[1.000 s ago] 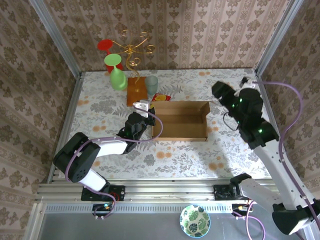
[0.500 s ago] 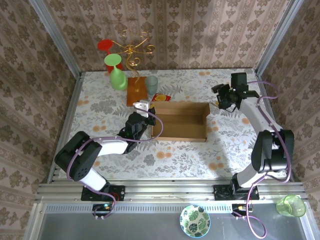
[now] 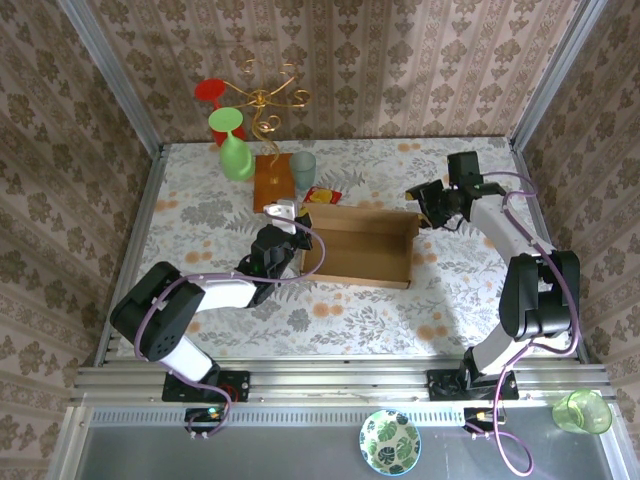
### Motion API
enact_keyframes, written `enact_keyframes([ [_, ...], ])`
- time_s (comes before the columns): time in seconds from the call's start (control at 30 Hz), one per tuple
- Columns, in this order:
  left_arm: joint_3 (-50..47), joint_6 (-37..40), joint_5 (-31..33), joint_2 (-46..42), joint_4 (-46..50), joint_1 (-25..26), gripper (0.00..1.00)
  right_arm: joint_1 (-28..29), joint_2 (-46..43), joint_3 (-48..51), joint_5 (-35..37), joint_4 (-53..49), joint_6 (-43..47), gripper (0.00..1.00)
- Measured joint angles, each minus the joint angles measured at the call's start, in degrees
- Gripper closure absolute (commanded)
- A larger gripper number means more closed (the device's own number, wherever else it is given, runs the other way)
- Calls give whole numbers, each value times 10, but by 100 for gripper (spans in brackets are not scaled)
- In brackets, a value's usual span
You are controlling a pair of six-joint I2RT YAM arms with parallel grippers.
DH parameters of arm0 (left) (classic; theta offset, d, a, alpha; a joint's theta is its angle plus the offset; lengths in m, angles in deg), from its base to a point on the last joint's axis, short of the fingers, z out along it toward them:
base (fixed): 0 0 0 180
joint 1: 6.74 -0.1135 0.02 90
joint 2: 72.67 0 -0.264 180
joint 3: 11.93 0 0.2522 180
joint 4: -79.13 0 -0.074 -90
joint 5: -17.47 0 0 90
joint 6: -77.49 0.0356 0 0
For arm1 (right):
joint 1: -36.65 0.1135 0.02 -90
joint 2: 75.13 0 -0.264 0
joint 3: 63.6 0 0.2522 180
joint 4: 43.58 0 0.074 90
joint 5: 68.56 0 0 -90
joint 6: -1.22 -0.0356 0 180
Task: Fold the paper box
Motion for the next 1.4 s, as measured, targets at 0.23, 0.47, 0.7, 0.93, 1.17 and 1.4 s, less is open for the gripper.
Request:
enact_keyframes([
  [0.23,-11,-13,-2,-9,0,3,100,1,-6,18,0,-2,9,57],
  [0.47,-36,-20,-2,-25,-10,12,93,2,-25,47,2,-4,28,61],
  [0.7,-71,-40,-12,-30,4,19,88,5,-27,60,3,-10,42,64],
  [0.93,-82,-64,-19,-47,46,19,67,11,-27,62,12,-13,55,66],
  [1.17,-84,-97,-32,-131,143,19,56,16,-27,63,27,-18,72,66],
  [1.4,-80,-198,-23,-279,328,22,58,19,-29,62,55,-44,91,66],
])
